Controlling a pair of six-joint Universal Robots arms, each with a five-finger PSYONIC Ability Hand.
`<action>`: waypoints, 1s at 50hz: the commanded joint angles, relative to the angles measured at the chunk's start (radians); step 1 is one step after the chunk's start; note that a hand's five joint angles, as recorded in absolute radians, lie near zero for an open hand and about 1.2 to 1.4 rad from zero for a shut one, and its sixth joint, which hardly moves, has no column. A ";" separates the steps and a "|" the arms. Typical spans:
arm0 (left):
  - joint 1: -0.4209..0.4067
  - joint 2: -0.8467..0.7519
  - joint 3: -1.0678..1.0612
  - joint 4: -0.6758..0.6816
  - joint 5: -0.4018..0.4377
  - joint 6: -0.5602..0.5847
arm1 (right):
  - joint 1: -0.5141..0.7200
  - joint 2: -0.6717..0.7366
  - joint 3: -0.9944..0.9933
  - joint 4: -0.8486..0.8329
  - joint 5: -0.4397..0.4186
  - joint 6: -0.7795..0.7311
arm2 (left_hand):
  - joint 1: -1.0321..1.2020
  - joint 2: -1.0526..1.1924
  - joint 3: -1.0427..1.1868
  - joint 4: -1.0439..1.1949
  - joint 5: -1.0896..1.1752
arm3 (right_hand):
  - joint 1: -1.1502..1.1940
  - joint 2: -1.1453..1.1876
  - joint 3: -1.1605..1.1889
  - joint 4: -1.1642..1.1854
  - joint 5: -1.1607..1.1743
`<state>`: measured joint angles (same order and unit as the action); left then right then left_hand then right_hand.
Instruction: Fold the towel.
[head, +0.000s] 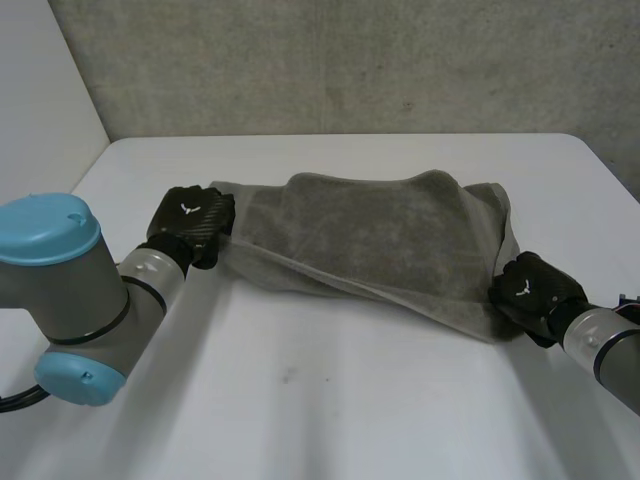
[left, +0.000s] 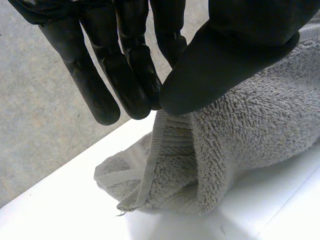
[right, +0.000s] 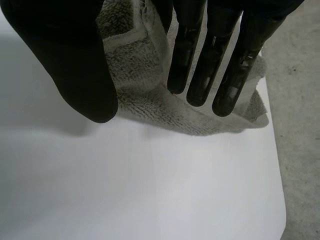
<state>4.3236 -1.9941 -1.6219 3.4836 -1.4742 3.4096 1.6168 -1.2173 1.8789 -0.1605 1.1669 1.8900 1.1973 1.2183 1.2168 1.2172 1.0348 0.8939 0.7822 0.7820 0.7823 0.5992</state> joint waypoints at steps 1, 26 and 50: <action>0.001 0.000 -0.003 0.000 0.000 0.000 | 0.003 0.005 0.011 -0.034 -0.009 0.078 | 0.199 0.178 0.180 0.179 0.187 | -0.051 0.060 0.060 0.060 0.069; 0.031 0.040 0.033 -0.110 -0.001 0.002 | -0.028 -0.108 -0.144 -0.010 -0.049 0.343 | 0.199 0.178 0.180 0.179 0.187 | 0.502 0.614 0.614 0.614 0.623; 0.033 0.390 0.470 -0.696 -0.006 0.011 | -0.068 -0.334 -0.750 0.624 0.146 0.630 | 0.199 0.178 0.180 0.179 0.187 | 0.502 0.614 0.614 0.614 0.623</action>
<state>4.3538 -1.5510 -1.2166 2.8881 -1.4790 3.4152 1.5432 -1.5677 1.1350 0.4032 1.3251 2.5540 1.1973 1.2186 1.2172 1.2173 1.0348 1.3932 1.2136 1.2139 1.2166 1.0332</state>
